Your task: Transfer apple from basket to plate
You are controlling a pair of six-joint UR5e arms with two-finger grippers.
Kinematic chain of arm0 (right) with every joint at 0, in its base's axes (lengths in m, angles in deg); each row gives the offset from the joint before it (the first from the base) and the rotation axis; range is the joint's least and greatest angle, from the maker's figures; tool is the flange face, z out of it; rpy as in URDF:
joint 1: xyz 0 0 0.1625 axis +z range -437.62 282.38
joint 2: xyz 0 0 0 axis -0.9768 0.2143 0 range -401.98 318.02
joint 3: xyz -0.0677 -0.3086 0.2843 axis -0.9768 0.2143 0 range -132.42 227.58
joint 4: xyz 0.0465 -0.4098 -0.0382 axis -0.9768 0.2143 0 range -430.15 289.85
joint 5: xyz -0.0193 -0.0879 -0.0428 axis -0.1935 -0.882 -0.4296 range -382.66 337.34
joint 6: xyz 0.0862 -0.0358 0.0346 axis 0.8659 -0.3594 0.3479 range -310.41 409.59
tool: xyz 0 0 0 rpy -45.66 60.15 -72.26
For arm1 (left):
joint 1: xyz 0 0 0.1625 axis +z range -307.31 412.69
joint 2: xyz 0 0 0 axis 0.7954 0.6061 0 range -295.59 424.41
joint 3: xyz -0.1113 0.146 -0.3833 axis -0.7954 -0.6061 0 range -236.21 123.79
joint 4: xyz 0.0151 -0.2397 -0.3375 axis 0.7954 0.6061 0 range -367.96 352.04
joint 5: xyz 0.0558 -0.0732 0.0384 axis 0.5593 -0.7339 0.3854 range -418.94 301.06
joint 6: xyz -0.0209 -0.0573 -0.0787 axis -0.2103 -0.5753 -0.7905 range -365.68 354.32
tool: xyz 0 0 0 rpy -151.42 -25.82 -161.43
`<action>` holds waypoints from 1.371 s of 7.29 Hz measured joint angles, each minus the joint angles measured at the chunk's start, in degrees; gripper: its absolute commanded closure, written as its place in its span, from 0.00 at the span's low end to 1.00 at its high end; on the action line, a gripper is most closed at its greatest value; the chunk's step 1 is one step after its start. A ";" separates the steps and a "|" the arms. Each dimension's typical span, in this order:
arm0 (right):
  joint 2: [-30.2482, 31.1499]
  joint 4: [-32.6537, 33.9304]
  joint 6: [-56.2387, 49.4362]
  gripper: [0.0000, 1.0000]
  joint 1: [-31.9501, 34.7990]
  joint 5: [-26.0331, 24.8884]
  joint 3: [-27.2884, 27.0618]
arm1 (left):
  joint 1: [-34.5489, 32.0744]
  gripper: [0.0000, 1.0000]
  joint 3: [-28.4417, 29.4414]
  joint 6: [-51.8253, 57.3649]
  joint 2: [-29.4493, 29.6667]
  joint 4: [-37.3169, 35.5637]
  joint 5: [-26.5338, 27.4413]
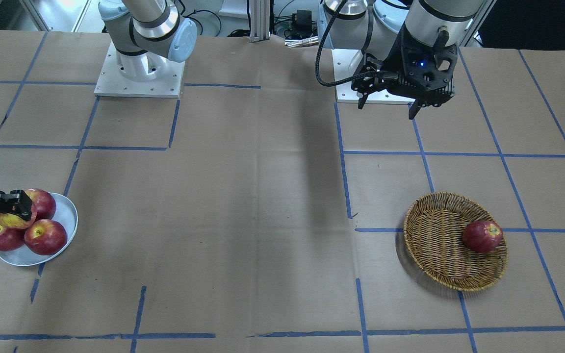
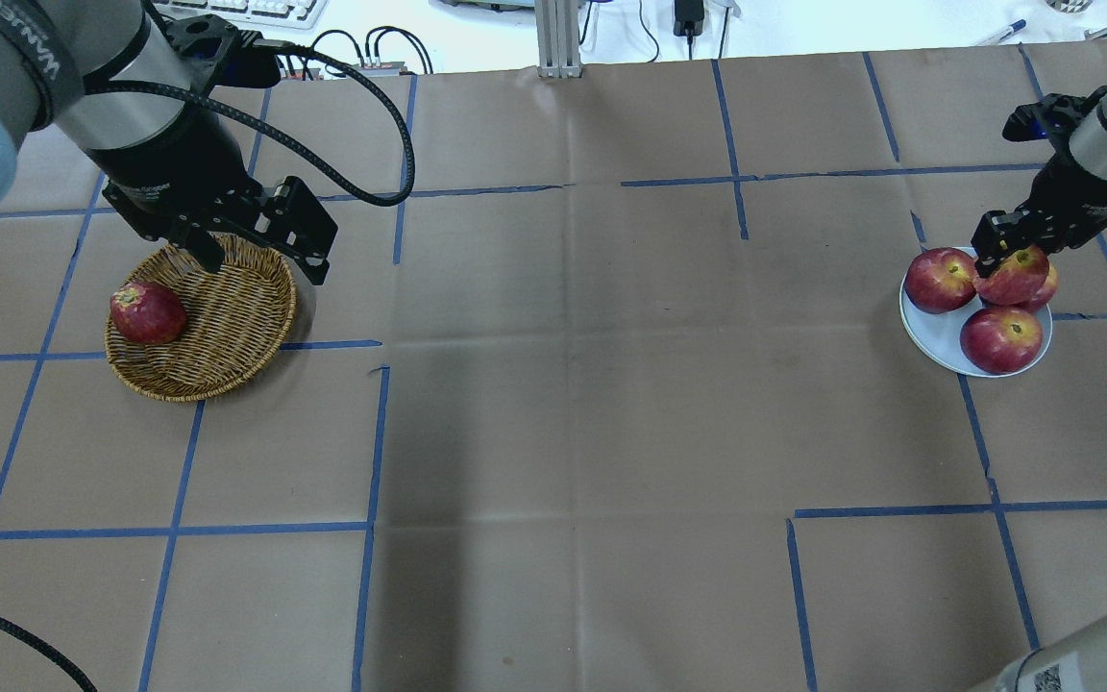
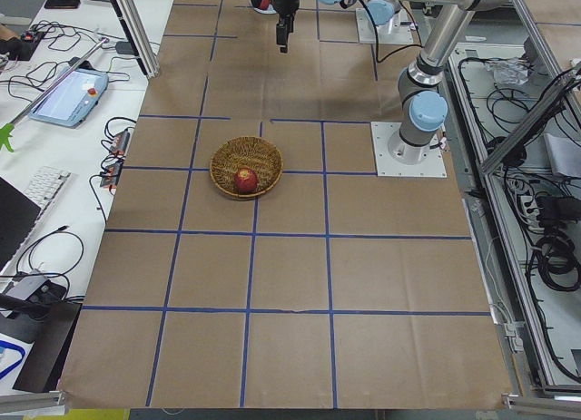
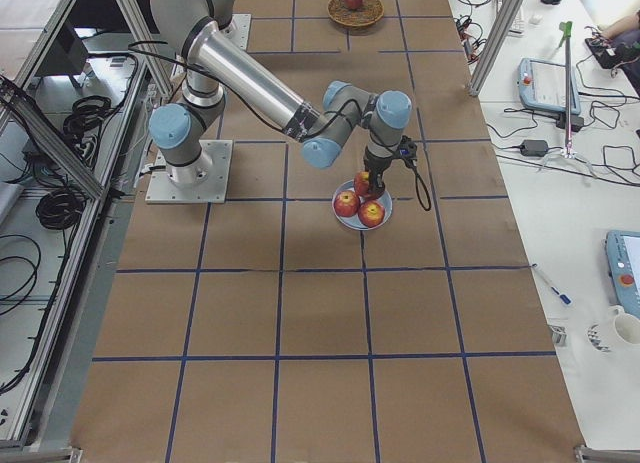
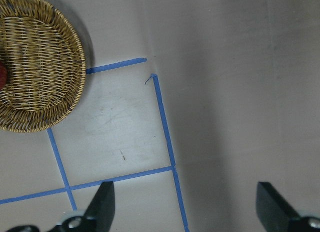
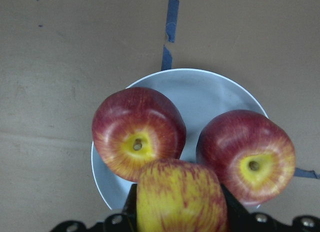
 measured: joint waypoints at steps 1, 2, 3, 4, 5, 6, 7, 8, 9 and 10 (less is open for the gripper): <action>-0.30 0.75 0.01 0.03 -0.12 -0.06 0.04 | 0.01 0.01 -0.02 0.04 -0.06 0.15 0.00; -0.56 1.43 0.01 0.00 -0.24 -0.10 0.09 | 0.02 0.01 -0.03 0.11 -0.14 0.25 0.00; -0.68 1.73 0.08 0.00 -0.27 -0.13 0.25 | 0.02 0.01 -0.03 0.11 -0.20 0.30 0.00; -0.46 1.72 0.23 0.00 -0.28 -0.17 0.57 | 0.02 0.01 -0.04 0.09 -0.25 0.36 0.00; 0.35 1.41 0.46 0.00 -0.10 -0.19 1.14 | 0.02 0.01 -0.04 0.13 -0.30 0.42 0.01; 2.03 -0.19 0.77 0.00 0.50 -0.16 2.28 | 0.02 0.01 -0.04 0.16 -0.35 0.44 0.00; 4.37 -3.74 1.35 0.00 1.68 -0.06 3.75 | 0.15 0.01 -0.04 0.17 -0.35 0.45 0.00; 6.94 -8.38 3.06 0.00 3.94 0.03 4.97 | 0.76 0.01 -0.06 0.13 -0.35 0.48 -0.08; 9.39 -12.77 6.17 0.00 7.12 0.08 5.57 | 1.66 0.01 -0.22 0.06 -0.39 0.50 -0.23; 11.91 -16.82 10.75 0.00 11.27 0.18 5.76 | 2.31 0.01 -0.52 0.02 -0.42 0.46 -0.30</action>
